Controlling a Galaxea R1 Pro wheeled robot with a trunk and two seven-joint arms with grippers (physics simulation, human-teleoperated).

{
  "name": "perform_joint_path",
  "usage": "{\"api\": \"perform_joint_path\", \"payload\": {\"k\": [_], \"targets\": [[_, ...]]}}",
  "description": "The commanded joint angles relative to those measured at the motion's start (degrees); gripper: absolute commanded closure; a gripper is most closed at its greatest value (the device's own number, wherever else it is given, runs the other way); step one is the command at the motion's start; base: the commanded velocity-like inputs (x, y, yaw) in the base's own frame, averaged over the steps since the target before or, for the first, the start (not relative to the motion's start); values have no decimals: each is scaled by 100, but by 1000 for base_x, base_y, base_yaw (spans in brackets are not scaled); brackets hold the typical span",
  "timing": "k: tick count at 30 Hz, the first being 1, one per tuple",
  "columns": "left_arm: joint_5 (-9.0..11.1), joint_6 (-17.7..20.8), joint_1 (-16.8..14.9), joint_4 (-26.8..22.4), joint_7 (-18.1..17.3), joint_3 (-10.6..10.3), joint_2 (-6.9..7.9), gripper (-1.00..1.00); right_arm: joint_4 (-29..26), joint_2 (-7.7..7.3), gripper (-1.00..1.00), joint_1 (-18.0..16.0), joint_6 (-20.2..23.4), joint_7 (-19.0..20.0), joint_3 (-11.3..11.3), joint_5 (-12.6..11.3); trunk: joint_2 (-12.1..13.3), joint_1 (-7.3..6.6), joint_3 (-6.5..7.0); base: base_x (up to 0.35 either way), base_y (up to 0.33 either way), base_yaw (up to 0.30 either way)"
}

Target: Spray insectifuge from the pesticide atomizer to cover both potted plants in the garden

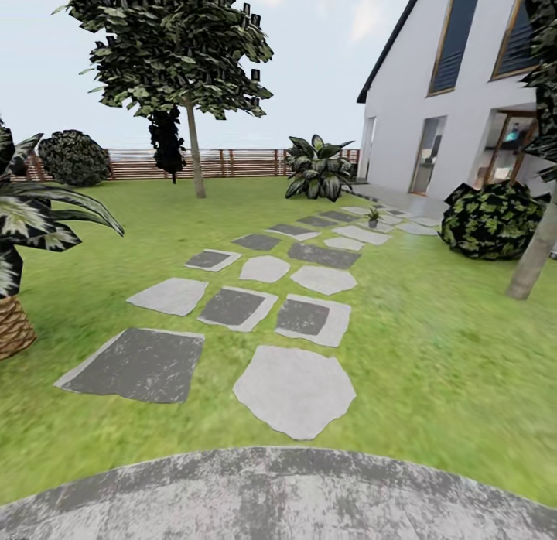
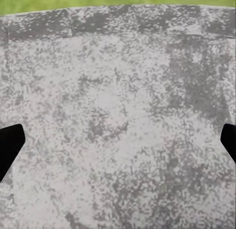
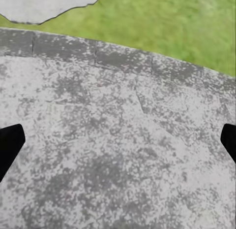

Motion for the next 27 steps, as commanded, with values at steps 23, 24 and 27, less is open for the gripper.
{"api": "perform_joint_path", "payload": {"k": [23,24,27], "targets": [[10,-20,-9,-3,-4,23,-4,-100,8,-4,-100,-2,-15,-34,33,-5,-43,25,-24,202,4,279],[11,-20,-9,-2,-3,23,0,-100,8,-4,-100,-2,-14,-34,34,-7,-83,47,-42,1,0,279],[13,-20,-9,-1,-4,23,4,-100,8,-4,-100,-2,-14,-34,34,-8,-203,113,-95,1,0,279]]}}
